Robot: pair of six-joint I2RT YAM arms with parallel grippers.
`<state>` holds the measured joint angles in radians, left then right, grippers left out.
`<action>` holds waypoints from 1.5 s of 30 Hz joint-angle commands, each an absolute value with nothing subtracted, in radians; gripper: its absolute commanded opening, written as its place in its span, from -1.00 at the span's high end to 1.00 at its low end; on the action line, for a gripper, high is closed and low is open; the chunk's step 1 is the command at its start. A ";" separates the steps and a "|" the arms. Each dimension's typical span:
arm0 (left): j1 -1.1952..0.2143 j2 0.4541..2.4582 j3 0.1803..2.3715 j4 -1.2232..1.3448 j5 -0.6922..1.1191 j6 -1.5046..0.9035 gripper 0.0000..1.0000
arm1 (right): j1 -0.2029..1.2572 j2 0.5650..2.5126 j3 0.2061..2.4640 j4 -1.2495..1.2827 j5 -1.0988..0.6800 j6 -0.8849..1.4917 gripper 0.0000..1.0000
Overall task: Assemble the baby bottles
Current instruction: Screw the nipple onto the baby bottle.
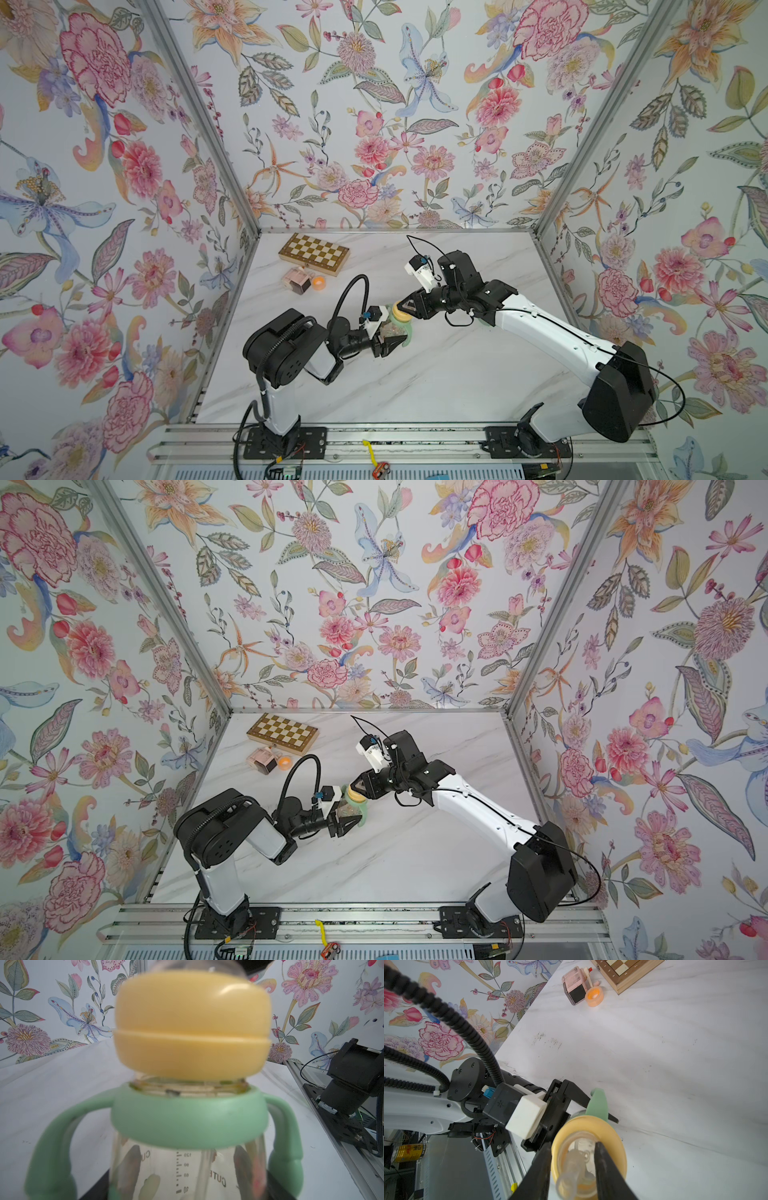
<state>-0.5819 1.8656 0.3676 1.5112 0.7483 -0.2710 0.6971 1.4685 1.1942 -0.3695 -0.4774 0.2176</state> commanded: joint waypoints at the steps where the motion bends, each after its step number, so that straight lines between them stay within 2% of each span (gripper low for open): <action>1: -0.571 1.865 0.407 1.796 0.761 -0.304 1.00 | 0.730 1.474 1.165 -0.423 -0.470 0.165 0.28; 30: -0.562 1.798 0.364 1.798 0.697 -0.246 1.00 | 0.653 1.414 1.027 -0.373 -0.573 0.271 0.19; 38: -0.563 1.783 0.353 1.798 0.700 -0.221 1.00 | 0.653 1.400 1.041 -0.417 -0.552 0.268 0.15; 45: -0.573 1.782 0.356 1.797 0.711 -0.208 1.00 | 0.640 1.441 1.073 -0.416 -0.607 0.255 0.07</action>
